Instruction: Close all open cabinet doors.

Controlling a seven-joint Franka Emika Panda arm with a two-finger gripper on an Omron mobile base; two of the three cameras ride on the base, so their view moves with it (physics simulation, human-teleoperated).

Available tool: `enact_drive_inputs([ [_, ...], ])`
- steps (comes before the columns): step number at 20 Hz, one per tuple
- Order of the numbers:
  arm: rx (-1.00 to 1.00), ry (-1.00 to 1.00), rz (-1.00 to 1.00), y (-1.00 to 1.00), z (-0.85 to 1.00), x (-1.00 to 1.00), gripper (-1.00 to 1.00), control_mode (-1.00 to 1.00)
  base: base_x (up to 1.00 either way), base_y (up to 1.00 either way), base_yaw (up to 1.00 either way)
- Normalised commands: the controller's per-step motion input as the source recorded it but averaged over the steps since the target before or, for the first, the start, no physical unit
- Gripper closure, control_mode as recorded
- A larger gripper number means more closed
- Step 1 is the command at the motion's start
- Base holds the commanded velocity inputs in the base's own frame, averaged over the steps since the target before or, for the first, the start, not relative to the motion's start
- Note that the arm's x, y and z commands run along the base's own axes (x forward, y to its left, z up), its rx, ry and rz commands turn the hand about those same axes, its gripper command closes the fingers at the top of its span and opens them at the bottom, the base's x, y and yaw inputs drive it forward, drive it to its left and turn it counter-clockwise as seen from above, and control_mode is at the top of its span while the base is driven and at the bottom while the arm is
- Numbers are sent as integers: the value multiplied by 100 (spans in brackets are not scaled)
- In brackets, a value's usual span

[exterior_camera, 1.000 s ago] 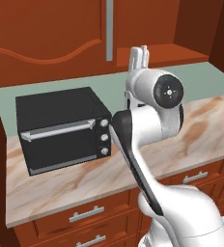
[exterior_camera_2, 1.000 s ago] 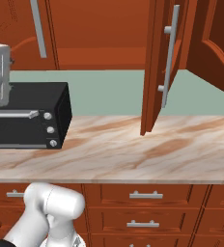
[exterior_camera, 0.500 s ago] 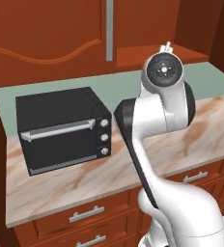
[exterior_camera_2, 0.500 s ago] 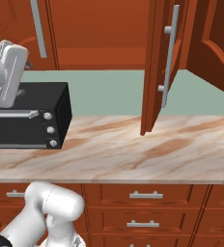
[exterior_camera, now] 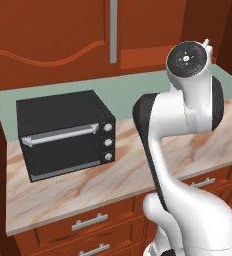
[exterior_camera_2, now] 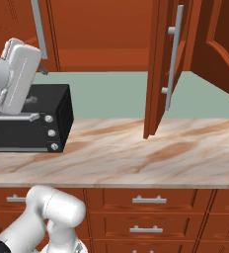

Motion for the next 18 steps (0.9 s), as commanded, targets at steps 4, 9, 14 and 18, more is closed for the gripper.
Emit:
enact_drive_inputs([
  [4, 0, 0, -5, -57, -3, -70, -100, -100, 0, 0, 0],
  [9, 0, 0, -8, -49, 0, -74, -100, -100, 0, 0, 0],
  [14, 0, 4, -9, -49, 0, -62, -100, -100, 0, 0, 0],
  [18, -3, 15, 0, -40, -10, -63, -100, -100, 0, 0, 0],
])
